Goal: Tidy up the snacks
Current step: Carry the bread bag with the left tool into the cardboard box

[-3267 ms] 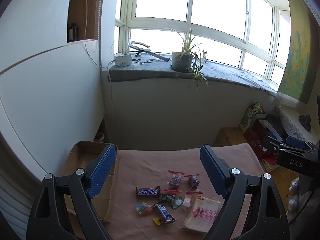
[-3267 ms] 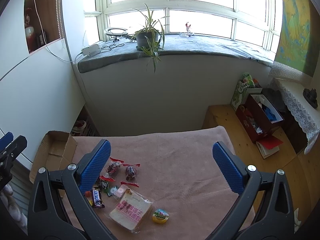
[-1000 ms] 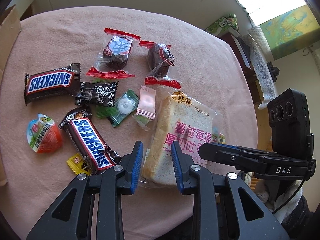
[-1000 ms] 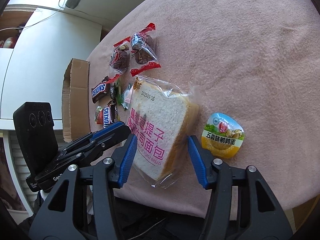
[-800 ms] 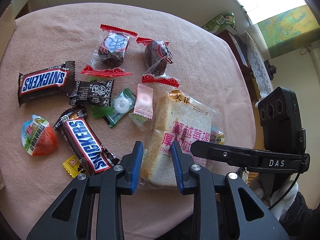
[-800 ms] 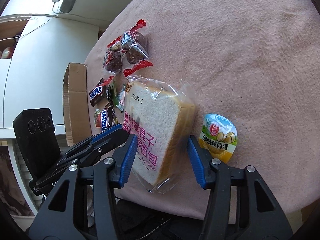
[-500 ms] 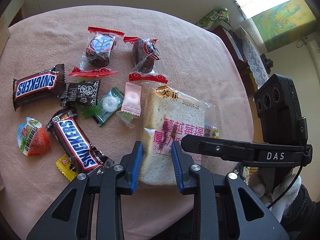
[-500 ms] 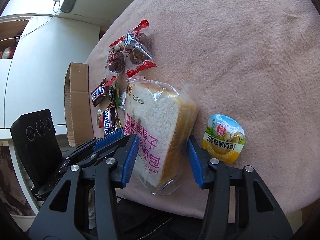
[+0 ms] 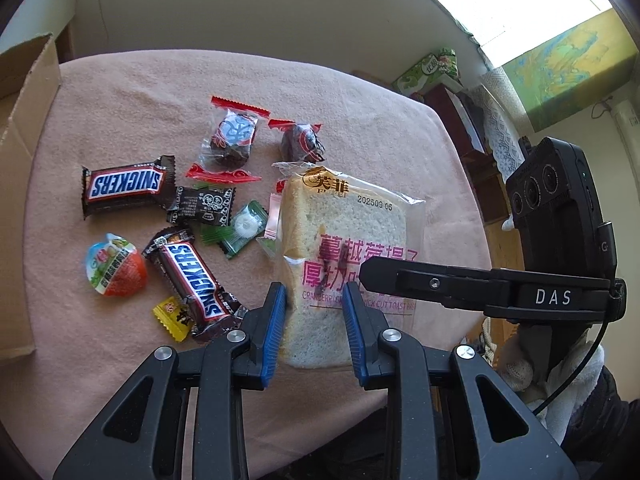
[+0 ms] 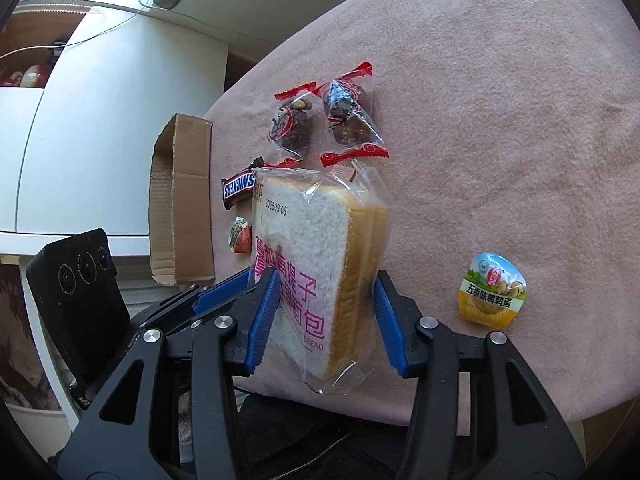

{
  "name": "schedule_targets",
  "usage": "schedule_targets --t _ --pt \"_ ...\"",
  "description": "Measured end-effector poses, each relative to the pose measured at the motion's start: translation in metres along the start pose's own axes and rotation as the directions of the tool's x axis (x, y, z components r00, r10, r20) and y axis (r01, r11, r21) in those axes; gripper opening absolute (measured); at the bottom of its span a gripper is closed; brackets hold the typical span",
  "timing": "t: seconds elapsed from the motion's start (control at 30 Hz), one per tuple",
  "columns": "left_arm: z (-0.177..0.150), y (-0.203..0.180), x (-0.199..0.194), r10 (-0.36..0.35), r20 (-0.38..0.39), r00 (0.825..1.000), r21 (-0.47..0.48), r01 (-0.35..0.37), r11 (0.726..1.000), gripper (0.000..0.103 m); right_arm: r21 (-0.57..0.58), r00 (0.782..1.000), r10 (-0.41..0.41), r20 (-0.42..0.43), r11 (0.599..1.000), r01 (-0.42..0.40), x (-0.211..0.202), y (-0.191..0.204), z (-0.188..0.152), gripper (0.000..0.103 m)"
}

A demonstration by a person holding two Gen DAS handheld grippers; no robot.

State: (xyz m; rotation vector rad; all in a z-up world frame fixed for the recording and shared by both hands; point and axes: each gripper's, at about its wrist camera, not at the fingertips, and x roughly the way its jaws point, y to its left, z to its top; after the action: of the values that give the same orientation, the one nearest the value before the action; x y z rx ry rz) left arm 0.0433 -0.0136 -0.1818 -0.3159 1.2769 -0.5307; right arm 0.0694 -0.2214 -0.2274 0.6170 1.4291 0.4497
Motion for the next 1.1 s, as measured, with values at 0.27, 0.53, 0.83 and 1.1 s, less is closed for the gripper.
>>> schedule_targets --t 0.27,0.53,0.83,1.1 --pt "-0.002 0.027 -0.043 0.037 0.106 0.994 -0.055 -0.032 0.998 0.027 -0.099 1.0 0.017 -0.016 0.995 -0.019 0.007 0.049 0.016 0.051" --pt "-0.009 0.06 -0.091 0.095 0.201 0.975 -0.139 -0.067 0.988 0.027 -0.211 0.998 0.034 -0.061 0.976 -0.047 0.032 0.105 0.031 0.051" --pt "-0.031 0.108 -0.138 0.171 0.282 0.944 -0.251 -0.1 0.963 0.027 -0.332 0.991 0.045 -0.127 0.939 -0.085 0.073 0.174 0.04 0.051" --pt "-0.039 0.139 -0.16 0.239 0.312 0.919 -0.341 -0.126 0.931 0.027 -0.413 0.981 0.038 -0.19 0.903 -0.115 0.114 0.221 0.041 0.051"
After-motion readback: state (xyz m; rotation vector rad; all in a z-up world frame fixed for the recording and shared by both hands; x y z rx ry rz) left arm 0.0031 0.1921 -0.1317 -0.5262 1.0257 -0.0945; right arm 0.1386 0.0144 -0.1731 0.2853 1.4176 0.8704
